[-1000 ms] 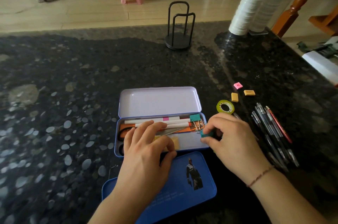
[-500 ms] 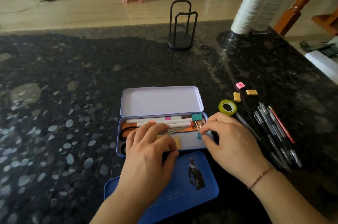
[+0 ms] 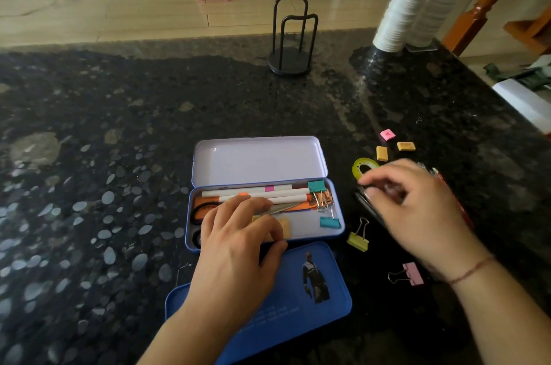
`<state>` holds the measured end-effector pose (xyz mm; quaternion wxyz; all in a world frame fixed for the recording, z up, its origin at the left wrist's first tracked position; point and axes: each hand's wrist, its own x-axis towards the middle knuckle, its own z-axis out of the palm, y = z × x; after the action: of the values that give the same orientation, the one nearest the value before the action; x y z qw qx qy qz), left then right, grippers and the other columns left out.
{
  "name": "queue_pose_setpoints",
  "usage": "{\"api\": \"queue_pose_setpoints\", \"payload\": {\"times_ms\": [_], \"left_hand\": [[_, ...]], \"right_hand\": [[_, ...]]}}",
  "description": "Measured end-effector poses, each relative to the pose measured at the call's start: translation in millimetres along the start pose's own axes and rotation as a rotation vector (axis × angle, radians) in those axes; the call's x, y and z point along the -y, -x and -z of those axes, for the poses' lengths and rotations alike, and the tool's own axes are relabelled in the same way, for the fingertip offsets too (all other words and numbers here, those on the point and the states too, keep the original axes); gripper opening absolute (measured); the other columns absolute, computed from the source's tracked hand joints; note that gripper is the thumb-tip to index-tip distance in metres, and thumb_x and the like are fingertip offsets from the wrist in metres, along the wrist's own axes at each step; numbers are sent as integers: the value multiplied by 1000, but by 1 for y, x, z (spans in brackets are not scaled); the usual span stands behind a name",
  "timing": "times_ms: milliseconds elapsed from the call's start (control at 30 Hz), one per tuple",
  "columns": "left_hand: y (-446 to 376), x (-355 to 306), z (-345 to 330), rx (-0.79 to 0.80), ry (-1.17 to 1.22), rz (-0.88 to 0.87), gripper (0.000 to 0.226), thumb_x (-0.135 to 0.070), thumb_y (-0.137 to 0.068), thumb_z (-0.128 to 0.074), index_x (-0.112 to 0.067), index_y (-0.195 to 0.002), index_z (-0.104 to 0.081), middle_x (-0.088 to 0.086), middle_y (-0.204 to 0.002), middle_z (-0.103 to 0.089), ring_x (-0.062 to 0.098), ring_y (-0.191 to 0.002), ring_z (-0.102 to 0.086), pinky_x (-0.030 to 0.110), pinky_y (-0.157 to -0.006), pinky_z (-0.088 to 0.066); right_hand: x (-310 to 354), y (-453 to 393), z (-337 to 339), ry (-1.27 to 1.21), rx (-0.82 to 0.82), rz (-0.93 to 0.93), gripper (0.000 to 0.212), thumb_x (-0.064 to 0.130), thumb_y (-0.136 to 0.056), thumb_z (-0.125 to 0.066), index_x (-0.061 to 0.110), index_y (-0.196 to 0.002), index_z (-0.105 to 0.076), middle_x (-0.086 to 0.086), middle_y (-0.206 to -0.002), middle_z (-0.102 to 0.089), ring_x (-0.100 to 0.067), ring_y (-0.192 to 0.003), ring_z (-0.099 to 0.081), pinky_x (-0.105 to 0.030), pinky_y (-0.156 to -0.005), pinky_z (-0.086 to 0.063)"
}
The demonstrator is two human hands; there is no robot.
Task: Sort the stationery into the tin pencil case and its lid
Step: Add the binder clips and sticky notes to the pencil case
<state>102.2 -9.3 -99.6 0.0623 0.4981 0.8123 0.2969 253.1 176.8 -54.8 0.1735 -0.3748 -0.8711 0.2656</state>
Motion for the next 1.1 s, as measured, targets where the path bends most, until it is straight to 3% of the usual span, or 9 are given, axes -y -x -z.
{"api": "queue_pose_setpoints", "payload": {"times_ms": [100, 267, 400, 533, 700, 833, 900, 967, 1100], "left_hand": [[0, 0, 0, -16, 11, -5, 6, -34, -75, -68, -30, -77, -63, -10, -116, -60, 20, -120, -47, 39, -99, -31], [-1, -2, -1, -46, 20, 7, 5, -33, -71, -67, -29, -74, -65, -10, -108, -61, 19, -112, -50, 35, -94, -30], [-2, -2, -1, -34, 31, 7, 5, -33, -71, -68, -30, -73, -64, -11, -110, -60, 18, -112, -49, 33, -95, -28], [-2, -3, 0, -2, 22, 13, 16, -25, -71, -79, -30, -75, -64, -11, -112, -59, 18, -115, -48, 34, -97, -27], [-1, -3, 1, 7, 14, 15, 18, -24, -70, -81, -30, -75, -65, -11, -112, -60, 18, -115, -48, 36, -97, -29], [-1, -1, 0, -1, 18, 16, 17, -25, -70, -80, -30, -76, -65, -10, -112, -60, 19, -116, -48, 38, -97, -31], [-1, -1, 0, -8, 22, 9, 12, -30, -73, -76, -31, -77, -64, -12, -113, -60, 18, -116, -48, 38, -98, -32], [-1, -2, 0, -11, 11, 4, 7, -37, -73, -68, -33, -77, -63, -14, -113, -59, 16, -116, -47, 39, -98, -33], [-1, -4, 0, -1, 5, 3, 10, -42, -73, -65, -34, -79, -64, -14, -113, -59, 16, -117, -47, 39, -98, -34]], "right_hand": [[-19, 10, 21, 229, 100, -121, 20, 18, -83, -66, 38, -86, -64, 15, -90, -58, -1, -75, -55, -17, -60, -44], [-12, 27, 18, 331, 299, -54, 36, 41, -82, -66, 47, -116, -55, 30, -107, -45, 12, -74, -48, -12, -64, -40], [-5, 29, 8, 365, 386, 30, 38, 46, -79, -68, 49, -114, -54, 30, -107, -43, 7, -102, -44, -18, -79, -45], [-4, 29, 5, 398, 425, 60, 39, 48, -81, -64, 52, -117, -50, 25, -94, -43, 4, -90, -43, -13, -62, -35], [-3, 29, 8, 441, 451, 74, 17, 50, -82, -63, 47, -96, -54, 23, -87, -43, 2, -86, -44, -14, -61, -34], [-5, 28, 21, 417, 533, 42, 11, 50, -82, -63, 45, -86, -54, 25, -92, -47, 10, -83, -49, -13, -61, -37], [-3, 26, 27, 194, 493, -38, 11, 42, -77, -71, 41, -82, -61, 22, -92, -53, 11, -76, -55, -13, -61, -42], [7, 21, 19, -58, 322, -46, 14, 32, -70, -79, 35, -76, -67, 17, -87, -59, 6, -78, -58, -11, -62, -43], [38, 17, -28, -29, 112, -54, 12, 37, -70, -76, 30, -74, -66, 14, -82, -57, -2, -76, -57, -17, -60, -47]]}}
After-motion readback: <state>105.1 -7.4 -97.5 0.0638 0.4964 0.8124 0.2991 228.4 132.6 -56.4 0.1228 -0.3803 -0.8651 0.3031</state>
